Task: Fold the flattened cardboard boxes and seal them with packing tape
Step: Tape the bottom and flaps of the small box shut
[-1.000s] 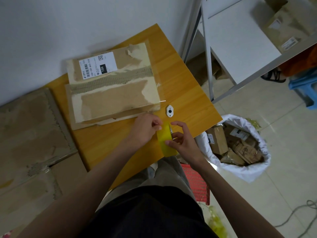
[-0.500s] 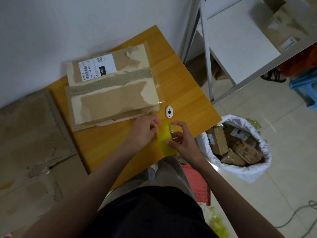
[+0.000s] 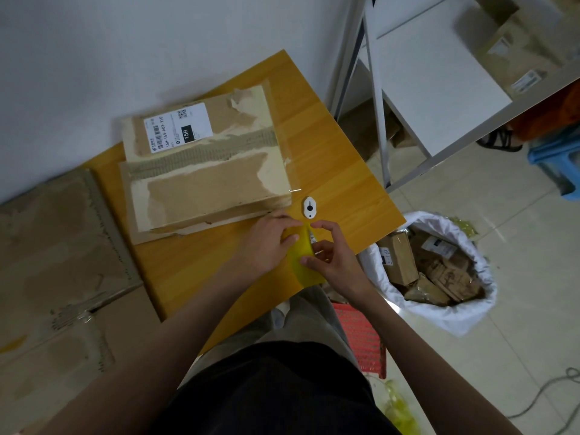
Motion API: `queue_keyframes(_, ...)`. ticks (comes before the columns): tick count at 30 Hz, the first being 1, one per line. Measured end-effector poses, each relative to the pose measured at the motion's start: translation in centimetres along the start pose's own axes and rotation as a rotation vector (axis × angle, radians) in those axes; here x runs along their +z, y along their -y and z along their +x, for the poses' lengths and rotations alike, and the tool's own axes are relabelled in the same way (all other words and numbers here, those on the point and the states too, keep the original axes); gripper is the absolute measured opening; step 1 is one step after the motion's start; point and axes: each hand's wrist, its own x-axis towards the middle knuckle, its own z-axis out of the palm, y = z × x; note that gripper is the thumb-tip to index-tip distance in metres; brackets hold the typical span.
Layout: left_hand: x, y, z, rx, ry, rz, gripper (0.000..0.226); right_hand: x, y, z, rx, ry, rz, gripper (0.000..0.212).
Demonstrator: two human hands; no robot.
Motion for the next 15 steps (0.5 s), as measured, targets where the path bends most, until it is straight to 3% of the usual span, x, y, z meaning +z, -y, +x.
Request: queue_keyframes(15, -0.12, -0.33, -0.41, -0.004, -0.098, -0.093, 0.022, 0.21, 0.34, 0.29, -0.002, -0.013, -0.051, 0.062)
